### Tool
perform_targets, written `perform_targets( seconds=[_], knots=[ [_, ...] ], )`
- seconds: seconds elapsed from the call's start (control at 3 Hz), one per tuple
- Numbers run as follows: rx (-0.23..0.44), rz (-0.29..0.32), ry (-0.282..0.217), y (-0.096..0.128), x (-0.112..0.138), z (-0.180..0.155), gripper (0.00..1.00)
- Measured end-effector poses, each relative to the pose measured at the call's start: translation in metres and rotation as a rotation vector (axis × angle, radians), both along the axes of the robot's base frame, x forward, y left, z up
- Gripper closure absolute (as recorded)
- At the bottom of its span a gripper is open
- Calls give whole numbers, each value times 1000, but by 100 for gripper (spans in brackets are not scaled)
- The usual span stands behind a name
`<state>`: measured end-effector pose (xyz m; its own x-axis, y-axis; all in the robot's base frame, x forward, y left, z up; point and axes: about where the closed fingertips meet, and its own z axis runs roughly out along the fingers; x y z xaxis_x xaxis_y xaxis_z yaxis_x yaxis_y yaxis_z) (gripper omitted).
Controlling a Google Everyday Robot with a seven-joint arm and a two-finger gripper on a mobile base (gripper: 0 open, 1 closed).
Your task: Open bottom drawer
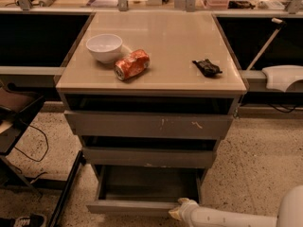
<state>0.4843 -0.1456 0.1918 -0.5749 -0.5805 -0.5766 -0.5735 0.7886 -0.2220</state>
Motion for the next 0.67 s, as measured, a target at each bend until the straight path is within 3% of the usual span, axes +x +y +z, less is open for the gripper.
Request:
perform_targets(
  seconds=[0.67],
  knots=[
    [-12, 3, -8, -3, -10, 4, 100]
  ],
)
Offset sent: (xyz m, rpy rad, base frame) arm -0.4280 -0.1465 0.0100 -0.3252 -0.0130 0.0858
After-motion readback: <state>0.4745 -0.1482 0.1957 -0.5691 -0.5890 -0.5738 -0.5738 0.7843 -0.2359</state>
